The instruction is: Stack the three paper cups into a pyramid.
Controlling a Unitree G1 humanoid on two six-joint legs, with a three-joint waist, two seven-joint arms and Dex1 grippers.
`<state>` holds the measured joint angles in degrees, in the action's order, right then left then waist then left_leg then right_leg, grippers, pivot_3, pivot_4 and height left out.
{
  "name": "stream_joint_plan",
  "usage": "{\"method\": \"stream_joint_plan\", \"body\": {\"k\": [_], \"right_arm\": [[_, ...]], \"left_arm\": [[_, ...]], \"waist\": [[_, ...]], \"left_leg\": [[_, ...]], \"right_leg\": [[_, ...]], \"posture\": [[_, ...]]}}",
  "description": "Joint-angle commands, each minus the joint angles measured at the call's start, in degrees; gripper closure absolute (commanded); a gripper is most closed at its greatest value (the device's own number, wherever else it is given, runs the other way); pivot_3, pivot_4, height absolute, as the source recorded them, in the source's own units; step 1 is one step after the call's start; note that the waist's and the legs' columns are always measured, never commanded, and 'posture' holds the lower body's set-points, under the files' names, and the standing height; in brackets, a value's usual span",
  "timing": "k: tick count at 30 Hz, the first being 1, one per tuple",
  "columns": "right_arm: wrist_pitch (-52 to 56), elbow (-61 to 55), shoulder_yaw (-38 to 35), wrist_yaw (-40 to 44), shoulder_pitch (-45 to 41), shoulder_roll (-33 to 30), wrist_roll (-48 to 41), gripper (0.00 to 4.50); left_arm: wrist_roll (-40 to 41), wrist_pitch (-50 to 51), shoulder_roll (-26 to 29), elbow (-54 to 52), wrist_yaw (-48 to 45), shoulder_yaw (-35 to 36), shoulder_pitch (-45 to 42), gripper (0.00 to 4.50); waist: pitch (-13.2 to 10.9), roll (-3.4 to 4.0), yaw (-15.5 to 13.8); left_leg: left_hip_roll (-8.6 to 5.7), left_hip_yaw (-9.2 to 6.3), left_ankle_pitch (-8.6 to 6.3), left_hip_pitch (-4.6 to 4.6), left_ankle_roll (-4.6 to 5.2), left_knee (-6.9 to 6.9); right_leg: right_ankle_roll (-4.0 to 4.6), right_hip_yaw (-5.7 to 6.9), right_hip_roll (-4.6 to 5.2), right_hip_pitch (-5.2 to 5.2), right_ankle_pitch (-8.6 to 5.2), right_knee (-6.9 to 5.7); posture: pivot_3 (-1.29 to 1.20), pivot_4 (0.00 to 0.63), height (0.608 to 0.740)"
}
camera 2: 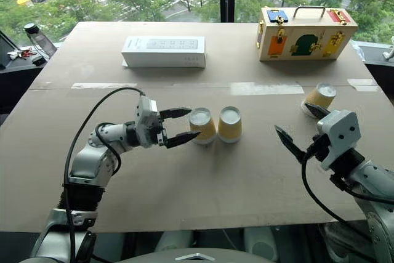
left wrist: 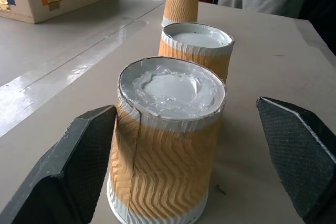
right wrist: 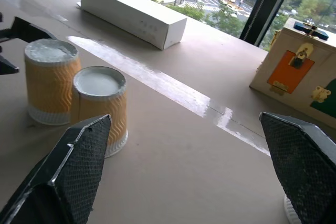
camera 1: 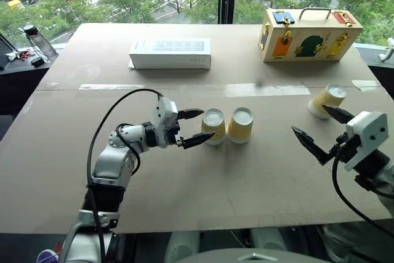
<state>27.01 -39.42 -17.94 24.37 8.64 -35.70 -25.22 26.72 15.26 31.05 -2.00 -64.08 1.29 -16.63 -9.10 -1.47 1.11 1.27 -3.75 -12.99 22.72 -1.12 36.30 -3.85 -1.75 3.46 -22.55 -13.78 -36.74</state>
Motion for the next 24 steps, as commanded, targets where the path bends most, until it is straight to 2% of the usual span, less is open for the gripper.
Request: {"method": "stream_joint_plan", "body": {"k": [1, 5, 10, 20, 23, 24], "right_arm": [[1.68, 6.45, -0.11, -4.85, -6.07, 0.53, 3.8, 0.0], [3.68, 17.04, 0.61, -8.82, -15.35, 1.33, 6.97, 0.0], [4.63, 29.58, 0.82, -12.26, -24.64, 2.9, 9.63, 0.0], [3.96, 45.02, 0.27, -14.42, -34.45, 5.97, 10.34, 0.0], [3.37, 47.1, 0.21, -13.85, -35.49, 6.17, 10.24, 0.77], [3.03, 47.56, 0.21, -13.57, -35.64, 6.04, 10.33, 1.19]], "left_arm": [[6.57, 5.36, 2.97, -9.6, 0.49, 4.56, 3.89, 0.12], [14.12, 10.76, 7.53, -17.58, -1.63, 8.88, 10.47, 0.12], [22.03, 14.0, 9.77, -24.69, -2.38, 12.15, 12.98, 0.12], [24.71, 15.3, 9.19, -31.17, 2.76, 11.49, 15.03, 0.12], [24.67, 14.88, 9.07, -31.48, 3.09, 11.54, 15.77, 0.0], [24.52, 14.59, 8.99, -31.36, 3.1, 11.53, 16.04, 0.0]], "waist": [[-0.02, 0.02, -0.31], [-0.05, 0.07, -0.28], [-0.08, 0.1, -0.51], [-0.13, 0.18, -0.11], [-0.14, 0.19, -0.08], [-0.14, 0.2, -0.09]], "left_leg": [[0.0, 0.02, 0.0, 0.0, 0.0, 0.0], [-0.01, 0.03, 0.0, 0.05, 0.0, 0.0], [-0.01, 0.04, 0.0, 0.03, 0.0, 0.01], [-0.02, 0.09, 0.0, 0.03, 0.0, -0.02], [-0.02, 0.1, 0.0, 0.03, 0.0, -0.01], [-0.02, 0.1, 0.0, 0.02, 0.0, -0.01]], "right_leg": [[0.0, -0.02, 0.0, -0.02, 0.0, 0.0], [0.01, -0.02, 0.02, -0.02, 0.0, 0.02], [0.22, -0.02, 0.01, -0.02, -0.11, 0.0], [0.0, -0.08, 0.0, -0.04, 0.02, 0.01], [0.01, -0.09, 0.0, -0.03, 0.02, 0.01], [0.01, -0.09, 0.0, -0.04, 0.01, 0.01]], "posture": [[0.0, 0.15, 0.74], [0.0, 0.15, 0.74], [0.0, 0.15, 0.74], [0.0, 0.15, 0.74], [0.0, 0.15, 0.74], [0.0, 0.15, 0.74]]}}
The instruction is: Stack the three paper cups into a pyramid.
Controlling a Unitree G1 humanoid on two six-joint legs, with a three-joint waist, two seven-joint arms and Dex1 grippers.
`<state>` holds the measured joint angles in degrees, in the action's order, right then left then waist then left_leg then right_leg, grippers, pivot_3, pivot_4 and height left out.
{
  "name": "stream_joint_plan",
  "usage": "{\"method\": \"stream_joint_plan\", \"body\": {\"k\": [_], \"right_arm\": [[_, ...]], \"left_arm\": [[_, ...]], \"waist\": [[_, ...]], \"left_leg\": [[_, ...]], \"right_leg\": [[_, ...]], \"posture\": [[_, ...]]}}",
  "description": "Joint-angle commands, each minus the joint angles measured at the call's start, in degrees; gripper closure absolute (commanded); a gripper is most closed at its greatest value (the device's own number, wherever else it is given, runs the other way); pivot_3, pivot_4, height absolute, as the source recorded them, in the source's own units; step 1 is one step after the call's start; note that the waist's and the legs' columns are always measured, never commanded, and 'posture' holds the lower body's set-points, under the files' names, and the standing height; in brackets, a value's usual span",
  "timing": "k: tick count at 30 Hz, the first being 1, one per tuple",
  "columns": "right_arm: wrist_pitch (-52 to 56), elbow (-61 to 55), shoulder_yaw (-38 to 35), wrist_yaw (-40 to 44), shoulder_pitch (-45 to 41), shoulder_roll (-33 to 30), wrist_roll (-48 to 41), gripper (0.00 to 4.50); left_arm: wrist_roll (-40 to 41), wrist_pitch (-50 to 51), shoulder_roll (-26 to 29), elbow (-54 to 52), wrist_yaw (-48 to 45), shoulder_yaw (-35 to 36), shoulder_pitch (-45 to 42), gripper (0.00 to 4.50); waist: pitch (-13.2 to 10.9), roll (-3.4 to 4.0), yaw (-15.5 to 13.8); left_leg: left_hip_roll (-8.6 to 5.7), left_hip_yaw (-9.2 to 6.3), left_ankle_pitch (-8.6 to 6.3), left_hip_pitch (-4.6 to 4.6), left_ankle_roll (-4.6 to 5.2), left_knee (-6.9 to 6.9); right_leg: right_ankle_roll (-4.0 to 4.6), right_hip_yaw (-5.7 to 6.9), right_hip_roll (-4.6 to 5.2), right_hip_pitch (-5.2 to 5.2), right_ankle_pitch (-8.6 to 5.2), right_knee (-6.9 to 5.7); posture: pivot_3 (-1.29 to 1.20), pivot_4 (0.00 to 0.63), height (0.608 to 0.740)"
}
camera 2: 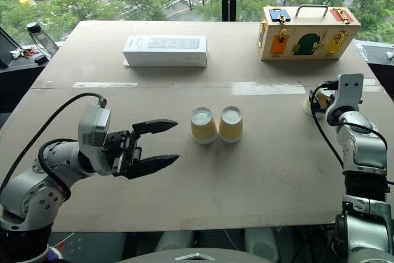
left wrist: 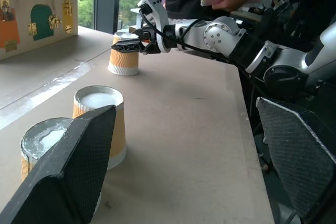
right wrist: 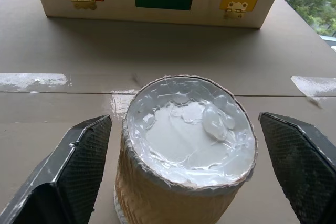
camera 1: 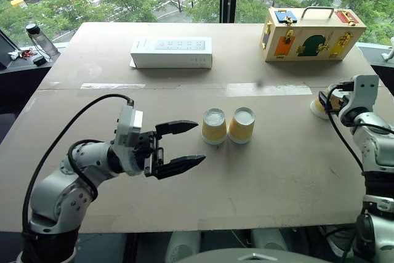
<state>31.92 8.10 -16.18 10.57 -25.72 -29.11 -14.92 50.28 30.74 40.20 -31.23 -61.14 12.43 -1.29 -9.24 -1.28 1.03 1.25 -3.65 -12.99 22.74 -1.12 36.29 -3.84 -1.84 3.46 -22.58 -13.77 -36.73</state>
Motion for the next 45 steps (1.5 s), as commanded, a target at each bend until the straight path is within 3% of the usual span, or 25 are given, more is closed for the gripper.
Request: {"method": "stream_joint_plan", "body": {"k": [1, 3, 9, 12, 16, 22, 39, 40, 43, 45], "right_arm": [[-2.66, 0.04, -1.39, 0.71, -1.29, -0.78, 0.21, 1.81], [-2.86, -2.37, -1.09, 2.84, -0.74, -1.32, -0.64, 2.25], [6.82, -19.96, 0.29, 13.7, 0.75, -4.03, -11.22, 2.25], [15.65, -32.15, 4.17, 17.61, -3.07, -4.53, -21.05, 2.25], [21.29, -38.64, 10.83, 18.16, -8.9, -3.55, -24.79, 2.25], [24.11, -39.66, 17.72, 17.52, -14.04, -1.76, -24.68, 2.25], [19.7, -35.02, 26.7, 20.25, -12.68, -0.83, -16.36, 2.25], [19.65, -35.06, 26.56, 20.53, -12.48, -0.72, -16.43, 1.22], [18.74, -35.5, 26.26, 21.15, -11.96, -1.12, -15.64, 0.03], [17.99, -36.77, 23.49, 21.87, -11.3, -1.63, -16.74, 0.03]], "left_arm": [[0.65, -1.41, -0.24, -1.68, -0.14, 0.52, 1.2, 0.0], [-0.14, -2.91, -0.56, -0.55, -1.08, 1.08, 2.54, 0.0], [-4.02, -10.69, -4.02, 5.65, -1.01, 5.51, 8.07, 0.0], [-7.39, -18.98, -7.12, 10.66, -2.89, 10.04, 13.12, 0.0], [-5.06, -19.83, -6.29, 13.47, -7.4, 13.4, 17.51, 0.0], [-2.79, -20.06, -5.91, 14.24, -12.03, 16.51, 21.59, 0.0], [-2.93, -19.04, -6.47, 9.88, -9.49, 16.28, 23.97, 0.0], [-2.85, -18.77, -6.38, 9.72, -9.2, 16.17, 23.78, 0.0], [-3.08, -18.04, -6.36, 9.48, -7.96, 15.56, 23.02, 0.0], [-4.19, -16.53, -6.39, 9.4, -4.45, 14.81, 22.18, 0.0]], "waist": [[0.0, 0.01, -0.03], [-0.02, 0.04, -0.01], [-0.19, 0.32, 0.09], [-0.22, 0.35, 0.65], [-0.2, 0.3, 1.16], [-0.11, 0.08, 0.02], [-0.12, 0.09, -0.07], [-0.11, 0.08, -0.06], [-0.12, 0.08, -0.07], [-0.12, 0.08, -0.03]], "left_leg": [[0.0, 0.0, 0.0, 0.0, 0.0, 0.0], [0.0, 0.01, 0.0, 0.01, 0.0, 0.0], [0.01, 0.03, 0.0, 0.01, 0.0, -0.04], [0.04, 0.08, 0.0, -0.01, 0.0, -0.05], [0.08, 0.08, -0.01, 0.03, 0.01, -0.09], [0.03, 0.1, -0.01, 0.11, 0.01, -0.03], [0.04, 0.1, -0.01, 0.1, 0.01, -0.05], [0.04, 0.11, -0.01, 0.1, 0.01, -0.05], [0.04, 0.1, -0.01, 0.1, 0.01, -0.05], [0.04, 0.1, -0.01, 0.1, 0.0, -0.05]], "right_leg": [[0.0, 0.0, 0.0, 0.0, 0.0, 0.0], [-0.01, 0.0, 0.0, 0.0, 0.0, 0.01], [0.0, -0.04, -0.01, -0.06, 0.0, 0.02], [0.09, -0.11, -0.05, -0.07, -0.05, 0.02], [0.22, -0.15, -0.09, -0.2, -0.12, -0.02], [0.23, -0.1, 0.03, -0.17, -0.13, 0.08], [0.23, -0.1, 0.01, -0.21, -0.13, 0.06], [0.23, -0.1, 0.01, -0.21, -0.13, 0.06], [0.23, -0.1, 0.01, -0.21, -0.13, 0.06], [0.23, -0.1, 0.01, -0.21, -0.13, 0.06]], "posture": [[0.0, 0.15, 0.74], [0.0, 0.15, 0.74], [0.0, 0.15, 0.74], [0.0, 0.15, 0.74], [0.0, 0.15, 0.74], [0.0, 0.15, 0.74], [0.0, 0.15, 0.74], [0.0, 0.15, 0.74], [0.0, 0.15, 0.74], [0.0, 0.15, 0.74]]}}
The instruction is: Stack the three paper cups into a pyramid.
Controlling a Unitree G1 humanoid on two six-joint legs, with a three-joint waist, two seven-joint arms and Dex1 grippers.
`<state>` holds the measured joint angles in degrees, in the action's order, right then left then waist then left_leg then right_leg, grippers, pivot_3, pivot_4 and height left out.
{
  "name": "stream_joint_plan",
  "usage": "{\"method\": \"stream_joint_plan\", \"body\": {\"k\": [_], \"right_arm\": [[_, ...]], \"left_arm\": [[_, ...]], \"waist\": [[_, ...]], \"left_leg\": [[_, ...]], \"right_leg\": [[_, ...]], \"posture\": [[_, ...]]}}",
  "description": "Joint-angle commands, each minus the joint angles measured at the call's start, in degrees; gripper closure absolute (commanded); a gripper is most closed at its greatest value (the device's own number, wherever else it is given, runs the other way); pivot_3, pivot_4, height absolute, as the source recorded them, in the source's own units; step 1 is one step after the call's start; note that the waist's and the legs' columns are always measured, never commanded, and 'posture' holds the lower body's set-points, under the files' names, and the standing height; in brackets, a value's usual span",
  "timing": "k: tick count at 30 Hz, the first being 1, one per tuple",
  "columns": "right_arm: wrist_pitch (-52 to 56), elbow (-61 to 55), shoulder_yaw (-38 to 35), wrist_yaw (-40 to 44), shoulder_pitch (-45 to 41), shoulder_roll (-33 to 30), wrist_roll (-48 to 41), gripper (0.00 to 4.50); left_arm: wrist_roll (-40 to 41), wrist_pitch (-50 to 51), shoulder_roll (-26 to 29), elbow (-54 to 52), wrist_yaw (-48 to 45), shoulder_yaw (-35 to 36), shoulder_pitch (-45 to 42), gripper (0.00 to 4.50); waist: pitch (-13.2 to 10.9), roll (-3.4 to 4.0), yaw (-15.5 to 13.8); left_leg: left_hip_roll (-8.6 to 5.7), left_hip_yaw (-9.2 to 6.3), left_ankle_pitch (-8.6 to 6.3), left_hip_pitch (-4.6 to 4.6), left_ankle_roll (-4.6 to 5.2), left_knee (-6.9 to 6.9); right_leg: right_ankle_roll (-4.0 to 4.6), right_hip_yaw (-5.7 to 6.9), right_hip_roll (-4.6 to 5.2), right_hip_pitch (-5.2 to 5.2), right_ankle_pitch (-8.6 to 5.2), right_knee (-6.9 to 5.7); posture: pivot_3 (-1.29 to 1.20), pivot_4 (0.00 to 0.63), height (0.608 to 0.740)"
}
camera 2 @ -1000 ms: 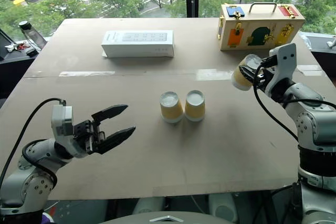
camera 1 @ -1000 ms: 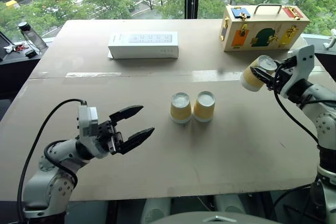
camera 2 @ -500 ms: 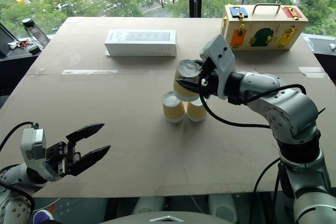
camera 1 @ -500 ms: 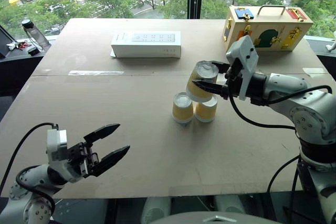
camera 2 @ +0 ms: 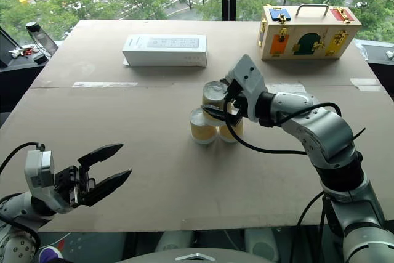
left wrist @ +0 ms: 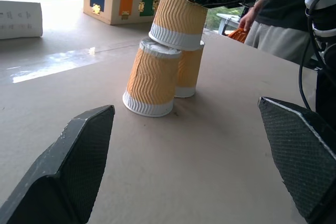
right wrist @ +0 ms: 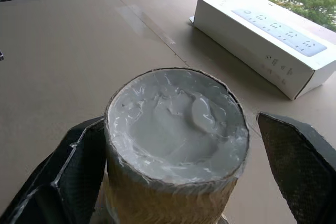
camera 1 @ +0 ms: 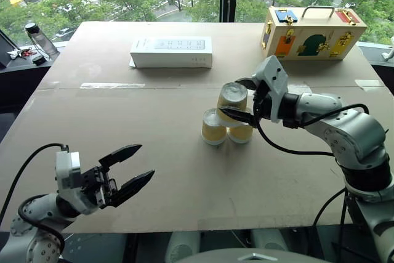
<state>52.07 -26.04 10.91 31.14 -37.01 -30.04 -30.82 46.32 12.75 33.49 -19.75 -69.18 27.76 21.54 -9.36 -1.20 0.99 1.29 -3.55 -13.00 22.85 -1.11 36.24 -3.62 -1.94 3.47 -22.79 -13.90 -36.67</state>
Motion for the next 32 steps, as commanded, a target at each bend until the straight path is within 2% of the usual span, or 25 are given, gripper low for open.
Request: {"method": "stream_joint_plan", "body": {"k": [1, 6, 11, 17, 20, 26, 32], "right_arm": [[-2.6, -3.54, -5.67, 1.98, 0.54, -1.18, -1.93, 0.03], [-8.35, -8.99, -16.22, 7.51, 7.17, -5.13, -6.52, 0.03], [-10.67, -14.07, -27.09, 12.85, 19.04, -10.29, -12.44, 0.03], [-11.86, -17.58, -34.1, 13.47, 31.6, -12.46, -15.31, 0.03], [-15.1, -19.34, -39.13, 17.32, 43.71, -12.65, -13.34, 0.03], [-21.66, -17.39, -46.3, 22.2, 59.29, -11.66, -9.88, 0.03], [-26.14, -14.8, -47.01, 23.05, 64.16, -10.81, -7.68, 0.03]], "left_arm": [[-1.19, 2.07, 0.29, -2.22, 5.66, -0.97, -1.02, 0.0], [-6.32, 2.11, -0.32, -3.04, 12.83, -3.16, -1.41, 0.0], [-9.44, 2.29, 0.57, -1.86, 15.44, -4.92, -2.68, 0.0], [-10.15, 2.93, 1.62, -0.96, 15.17, -7.16, -5.73, 0.0], [-10.03, 2.5, 3.13, 0.07, 13.16, -6.81, -6.04, 0.0], [-8.21, 4.1, 6.53, 2.09, 9.13, -4.65, -4.39, 0.0], [-9.61, 4.1, 8.7, 3.63, 6.9, -4.73, -2.79, 0.0]], "waist": [[0.0, 0.0, -0.01], [-0.02, -0.04, -0.33], [-0.04, -0.05, -0.25], [-0.01, -0.1, -0.09], [0.0, -0.15, -0.51], [-0.01, -0.15, -0.27], [0.03, -0.22, -0.22]], "left_leg": [[0.0, 0.0, 0.0, 0.0, 0.0, 0.0], [-0.01, -0.02, 0.0, 0.04, 0.0, 0.0], [0.0, -0.01, -0.01, 0.04, 0.0, -0.03], [0.01, 0.02, -0.01, -0.04, 0.01, -0.01], [0.01, 0.01, -0.01, 0.02, 0.0, -0.02], [0.01, 0.1, -0.02, 0.0, 0.02, -0.01], [0.07, 0.12, -0.03, -0.12, 0.01, -0.01]], "right_leg": [[0.0, 0.0, 0.0, 0.0, 0.0, 0.0], [-0.02, 0.01, 0.0, 0.01, 0.0, 0.05], [-0.02, 0.01, 0.0, 0.01, 0.0, 0.08], [-0.07, 0.01, 0.0, 0.04, -0.03, 0.05], [-0.03, 0.01, -0.01, 0.05, -0.02, 0.06], [-0.2, -0.02, 0.01, 0.06, -0.11, 0.15], [-0.29, -0.01, 0.02, 0.1, -0.16, 0.14]], "posture": [[0.0, 0.15, 0.74], [0.0, 0.15, 0.74], [0.0, 0.15, 0.74], [0.0, 0.15, 0.74], [0.0, 0.15, 0.74], [0.0, 0.15, 0.74], [0.0, 0.15, 0.74]]}}
